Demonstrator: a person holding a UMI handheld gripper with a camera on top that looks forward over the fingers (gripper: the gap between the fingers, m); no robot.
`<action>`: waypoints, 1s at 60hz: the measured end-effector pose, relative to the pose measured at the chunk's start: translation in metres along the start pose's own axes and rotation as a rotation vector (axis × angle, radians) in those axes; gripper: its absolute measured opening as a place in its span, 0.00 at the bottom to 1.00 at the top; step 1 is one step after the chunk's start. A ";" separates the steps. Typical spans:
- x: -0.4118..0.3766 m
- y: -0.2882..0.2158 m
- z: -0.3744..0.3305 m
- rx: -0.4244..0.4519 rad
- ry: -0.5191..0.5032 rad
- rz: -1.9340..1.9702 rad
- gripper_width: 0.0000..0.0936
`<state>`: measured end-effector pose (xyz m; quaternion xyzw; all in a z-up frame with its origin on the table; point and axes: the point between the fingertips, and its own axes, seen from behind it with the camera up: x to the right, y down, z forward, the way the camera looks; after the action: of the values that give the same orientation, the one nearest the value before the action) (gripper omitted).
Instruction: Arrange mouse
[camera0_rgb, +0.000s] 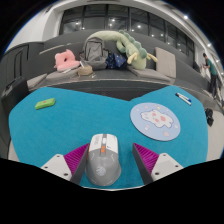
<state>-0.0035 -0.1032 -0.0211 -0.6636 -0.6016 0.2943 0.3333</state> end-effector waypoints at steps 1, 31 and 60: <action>0.000 0.000 0.000 -0.002 0.000 0.002 0.92; -0.011 -0.015 -0.030 -0.029 -0.086 0.026 0.38; 0.152 -0.161 0.009 0.150 0.086 0.087 0.39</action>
<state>-0.0915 0.0576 0.1035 -0.6744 -0.5335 0.3240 0.3944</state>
